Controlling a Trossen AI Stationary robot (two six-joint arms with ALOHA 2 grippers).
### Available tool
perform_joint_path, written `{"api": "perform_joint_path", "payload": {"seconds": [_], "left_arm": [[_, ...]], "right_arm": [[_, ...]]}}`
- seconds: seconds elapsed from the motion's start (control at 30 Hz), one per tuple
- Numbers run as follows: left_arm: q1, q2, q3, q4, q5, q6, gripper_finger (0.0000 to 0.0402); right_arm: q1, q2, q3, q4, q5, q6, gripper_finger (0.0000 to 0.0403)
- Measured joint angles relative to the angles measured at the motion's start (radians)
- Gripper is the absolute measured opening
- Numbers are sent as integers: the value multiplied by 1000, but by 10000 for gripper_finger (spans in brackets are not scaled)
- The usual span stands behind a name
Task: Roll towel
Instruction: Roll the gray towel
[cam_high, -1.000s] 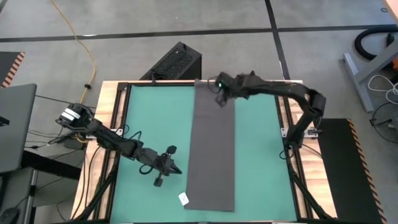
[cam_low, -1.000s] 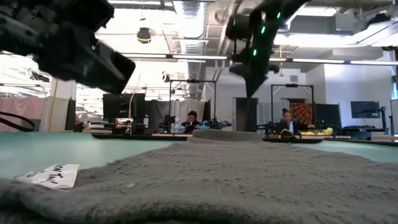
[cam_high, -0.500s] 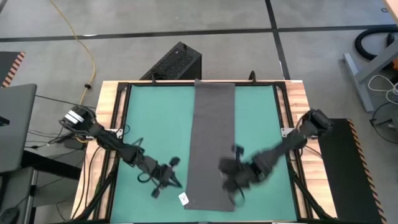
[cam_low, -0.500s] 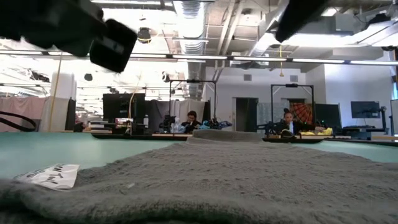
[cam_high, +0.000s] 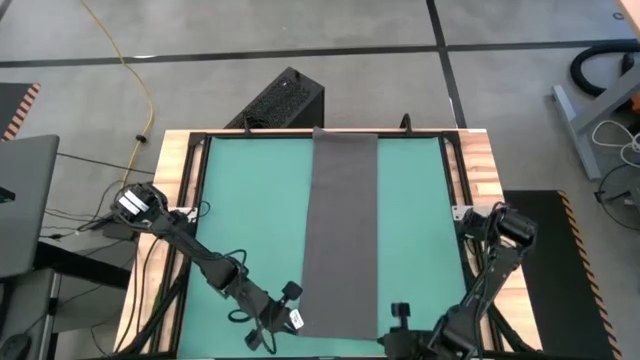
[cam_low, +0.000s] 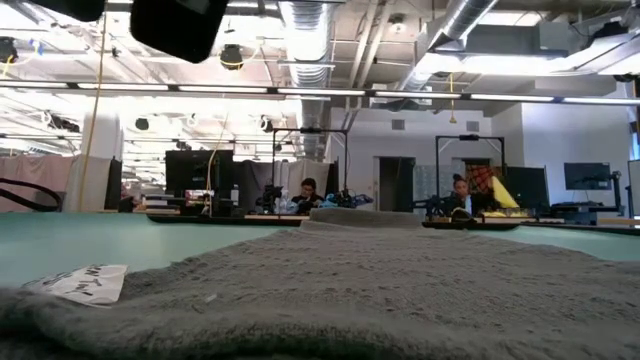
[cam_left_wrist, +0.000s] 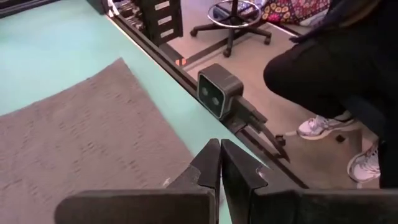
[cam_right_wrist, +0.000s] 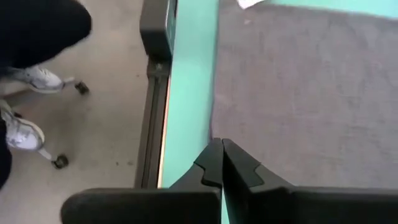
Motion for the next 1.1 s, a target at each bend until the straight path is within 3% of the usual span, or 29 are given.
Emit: {"api": "perform_joint_path", "payload": {"seconds": [0.13, 0.3, 0.6, 0.77, 0.93, 1.1], "left_arm": [[-28, 1, 3, -3, -2, 12, 21], [-61, 1, 4, -22, 9, 39, 82], [-68, 17, 4, -122, -27, 118, 186], [-68, 105, 4, -51, -64, 162, 200], [-65, 161, 4, 28, -134, 206, 201], [-45, 165, 4, 25, -131, 211, 201]], "right_arm": [[7, 19, 0, 11, -16, 38, 45], [-1, 24, 14, 32, -48, 51, 87], [-9, 24, 15, 50, -50, -124, 197], [-25, 24, 3, 61, -50, -165, 226], [-27, 24, -38, 77, -49, -167, 225], [-24, 24, -60, 93, -50, -171, 220]]}}
